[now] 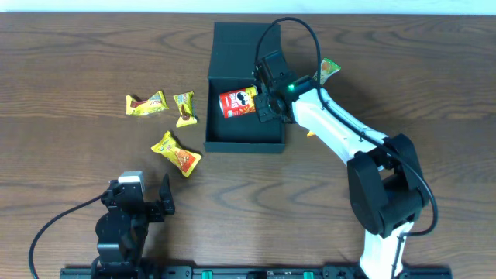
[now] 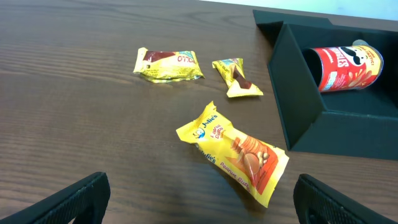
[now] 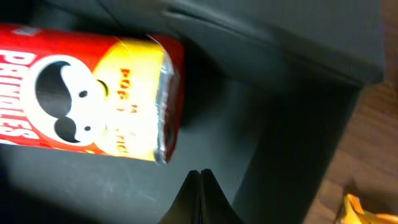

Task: Pack container
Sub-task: 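Lower the can into the box and open the right gripper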

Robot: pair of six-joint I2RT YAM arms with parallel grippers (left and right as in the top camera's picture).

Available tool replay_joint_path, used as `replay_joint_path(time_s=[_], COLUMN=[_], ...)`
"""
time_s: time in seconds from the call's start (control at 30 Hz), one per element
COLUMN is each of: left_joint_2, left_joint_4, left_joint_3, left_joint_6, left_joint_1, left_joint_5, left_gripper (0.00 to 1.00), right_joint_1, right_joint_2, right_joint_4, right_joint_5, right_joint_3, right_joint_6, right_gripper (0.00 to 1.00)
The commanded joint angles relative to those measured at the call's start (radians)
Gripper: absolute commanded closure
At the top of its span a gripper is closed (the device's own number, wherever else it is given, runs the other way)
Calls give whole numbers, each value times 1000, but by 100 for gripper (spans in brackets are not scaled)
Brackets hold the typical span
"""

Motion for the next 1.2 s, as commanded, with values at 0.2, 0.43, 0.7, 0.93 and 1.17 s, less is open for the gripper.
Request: replay_joint_path(time_s=[0.2,0.43,0.7,0.93,1.17], left_joint_2=[-6,-6,-6,-6,-6], left_joint_4=[-2,-2,-2,-2,-2], left_joint_3=[-17,-17,-17,-17,-17], left_joint_6=[-3,-3,-3,-3,-3], left_joint_1=[5,5,5,5,5], left_joint_5=[-1,-1,-1,-1,-1], left_gripper=[5,5,5,5,5], right_joint_1=[34,67,68,46,23], right_joint_2=[16,16,16,19,39], right_joint_4=[38,38,-20,39,49], right_joint_5=[-129,-68,114,179,187], right_joint_3=[0,0,21,21,21], right_joint_6=[-2,-2,1,9,13], right_gripper=[99,99,99,99,99])
